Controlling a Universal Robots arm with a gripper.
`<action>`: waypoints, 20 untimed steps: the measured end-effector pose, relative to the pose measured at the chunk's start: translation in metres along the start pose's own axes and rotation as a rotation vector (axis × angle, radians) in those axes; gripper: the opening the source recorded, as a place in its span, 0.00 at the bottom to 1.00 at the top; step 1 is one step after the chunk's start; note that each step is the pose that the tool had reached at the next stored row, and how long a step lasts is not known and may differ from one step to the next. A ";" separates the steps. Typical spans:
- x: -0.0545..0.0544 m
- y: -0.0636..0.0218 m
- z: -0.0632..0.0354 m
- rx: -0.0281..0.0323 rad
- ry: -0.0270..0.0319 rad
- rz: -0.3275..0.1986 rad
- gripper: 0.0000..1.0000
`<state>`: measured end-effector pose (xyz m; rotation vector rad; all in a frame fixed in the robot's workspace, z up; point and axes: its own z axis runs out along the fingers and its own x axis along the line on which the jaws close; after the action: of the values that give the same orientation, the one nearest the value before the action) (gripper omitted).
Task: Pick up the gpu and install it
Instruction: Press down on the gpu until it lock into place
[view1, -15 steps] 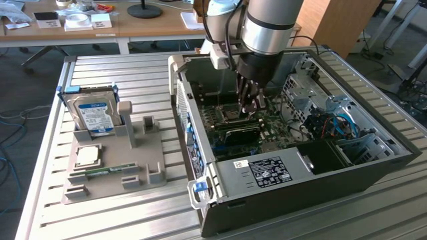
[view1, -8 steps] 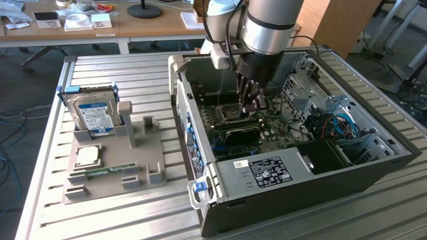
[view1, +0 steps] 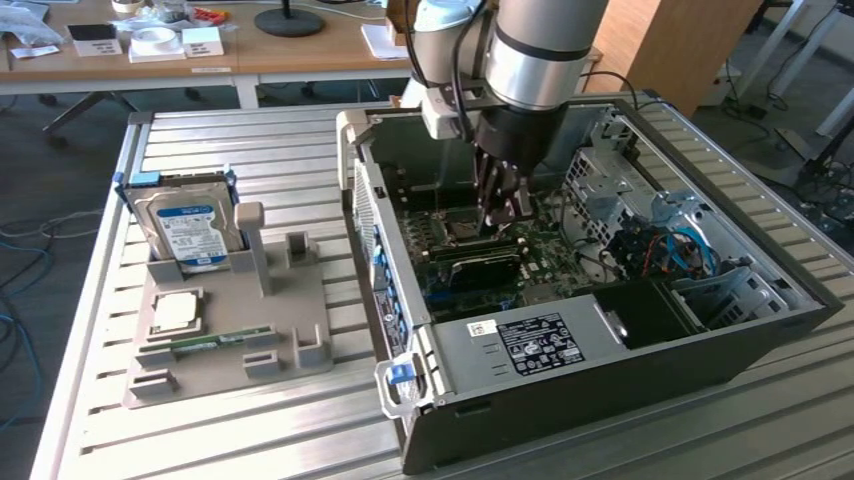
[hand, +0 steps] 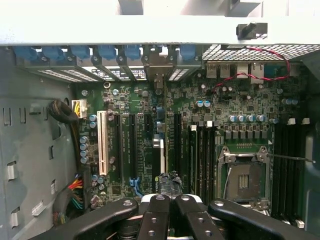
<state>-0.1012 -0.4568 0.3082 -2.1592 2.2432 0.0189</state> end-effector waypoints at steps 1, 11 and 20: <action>0.000 -0.0001 0.0004 0.0001 -0.0002 0.000 0.11; 0.000 -0.0002 0.0023 0.0001 -0.0002 0.000 0.11; 0.000 -0.0001 0.0049 0.0000 0.0001 0.000 0.11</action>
<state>-0.1010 -0.4568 0.3033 -2.1594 2.2432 0.0189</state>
